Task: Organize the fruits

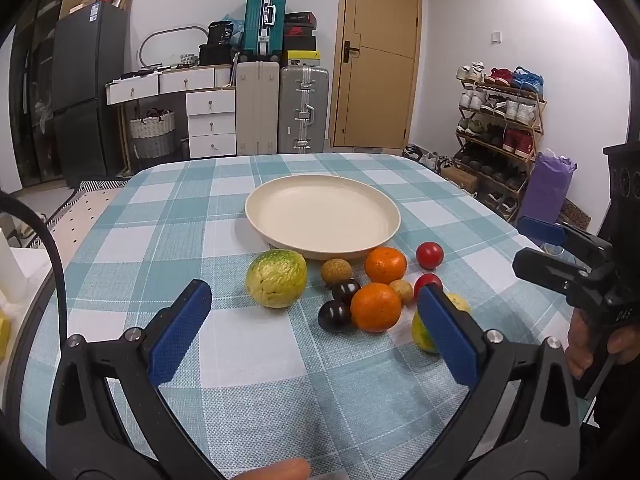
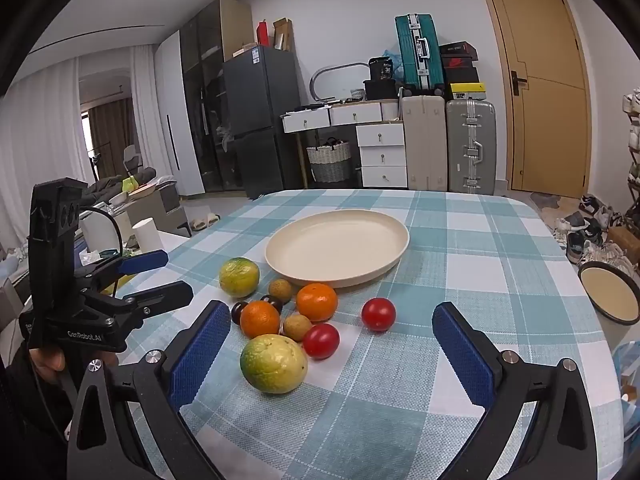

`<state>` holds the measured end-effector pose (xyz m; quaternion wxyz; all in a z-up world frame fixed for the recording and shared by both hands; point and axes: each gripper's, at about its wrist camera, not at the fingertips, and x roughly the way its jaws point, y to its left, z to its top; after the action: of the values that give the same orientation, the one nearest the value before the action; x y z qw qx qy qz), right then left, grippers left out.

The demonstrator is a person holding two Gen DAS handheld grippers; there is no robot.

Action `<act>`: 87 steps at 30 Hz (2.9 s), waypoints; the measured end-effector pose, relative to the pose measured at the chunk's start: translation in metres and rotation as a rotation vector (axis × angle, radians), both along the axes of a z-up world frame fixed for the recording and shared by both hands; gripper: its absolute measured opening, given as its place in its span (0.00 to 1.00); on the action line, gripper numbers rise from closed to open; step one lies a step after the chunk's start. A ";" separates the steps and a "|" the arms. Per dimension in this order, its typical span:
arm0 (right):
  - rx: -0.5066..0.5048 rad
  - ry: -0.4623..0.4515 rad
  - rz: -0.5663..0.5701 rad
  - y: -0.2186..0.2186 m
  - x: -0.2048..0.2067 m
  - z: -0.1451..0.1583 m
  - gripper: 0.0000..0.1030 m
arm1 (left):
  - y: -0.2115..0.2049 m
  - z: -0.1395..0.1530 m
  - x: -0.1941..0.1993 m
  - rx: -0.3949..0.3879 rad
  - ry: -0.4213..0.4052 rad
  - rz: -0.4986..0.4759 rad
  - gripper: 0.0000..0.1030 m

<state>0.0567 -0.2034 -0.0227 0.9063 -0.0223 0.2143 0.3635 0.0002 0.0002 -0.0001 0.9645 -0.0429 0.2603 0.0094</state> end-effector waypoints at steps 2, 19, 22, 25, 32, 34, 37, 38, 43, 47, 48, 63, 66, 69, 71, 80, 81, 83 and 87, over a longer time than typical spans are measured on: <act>0.001 -0.007 -0.004 0.000 0.000 0.000 1.00 | 0.000 0.000 0.000 -0.002 -0.003 0.000 1.00; -0.001 0.001 -0.003 0.000 0.000 0.000 1.00 | 0.000 0.000 0.000 0.005 -0.009 0.001 1.00; -0.001 0.000 -0.004 0.000 0.000 0.000 1.00 | 0.000 0.000 0.000 0.006 -0.009 0.001 1.00; -0.001 0.001 -0.004 0.000 0.000 0.000 1.00 | 0.000 0.000 0.000 0.007 -0.010 0.000 1.00; -0.001 0.001 -0.002 0.000 0.000 0.000 1.00 | 0.000 0.000 0.000 0.007 -0.009 0.000 1.00; -0.002 0.001 -0.003 0.000 0.000 0.000 1.00 | 0.000 0.000 0.000 0.008 -0.009 0.002 1.00; -0.002 0.001 -0.003 0.000 0.000 0.000 1.00 | 0.000 0.000 0.000 0.008 -0.009 0.002 1.00; -0.002 0.001 -0.002 0.000 0.000 0.000 1.00 | 0.000 0.000 -0.001 0.008 -0.009 0.001 1.00; -0.003 0.001 -0.002 0.000 0.000 0.000 1.00 | 0.000 0.000 0.000 0.008 -0.009 0.000 1.00; -0.003 0.001 -0.003 0.001 0.000 0.000 1.00 | 0.000 0.000 0.000 0.008 -0.010 -0.002 1.00; -0.003 0.001 -0.002 0.001 0.000 0.000 1.00 | 0.000 0.000 0.000 0.009 -0.009 0.000 1.00; -0.008 0.003 -0.009 0.001 0.000 -0.002 1.00 | 0.000 0.000 0.000 0.009 -0.008 -0.001 1.00; -0.011 0.001 -0.012 0.001 -0.002 -0.002 1.00 | 0.000 0.000 0.000 0.008 -0.007 -0.002 1.00; -0.015 0.002 -0.015 0.001 -0.001 -0.002 1.00 | 0.000 0.000 0.000 0.008 -0.006 -0.003 1.00; -0.016 0.002 -0.014 0.000 0.001 -0.004 1.00 | 0.000 0.000 0.000 0.007 -0.005 -0.002 1.00; -0.015 0.004 -0.015 0.002 -0.001 0.001 1.00 | 0.000 0.000 0.000 0.008 -0.004 -0.001 1.00; -0.014 0.005 -0.011 0.002 0.000 0.002 1.00 | 0.000 0.000 0.000 0.008 -0.004 -0.002 1.00; -0.014 0.013 -0.001 0.003 0.000 0.001 1.00 | 0.000 0.000 0.000 0.008 -0.004 -0.002 1.00; -0.018 0.010 -0.014 0.002 -0.001 0.002 1.00 | 0.000 0.000 0.000 0.007 -0.004 -0.003 1.00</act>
<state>0.0554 -0.2013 -0.0210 0.9076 -0.0272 0.2220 0.3552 0.0005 0.0003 -0.0004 0.9652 -0.0391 0.2585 0.0091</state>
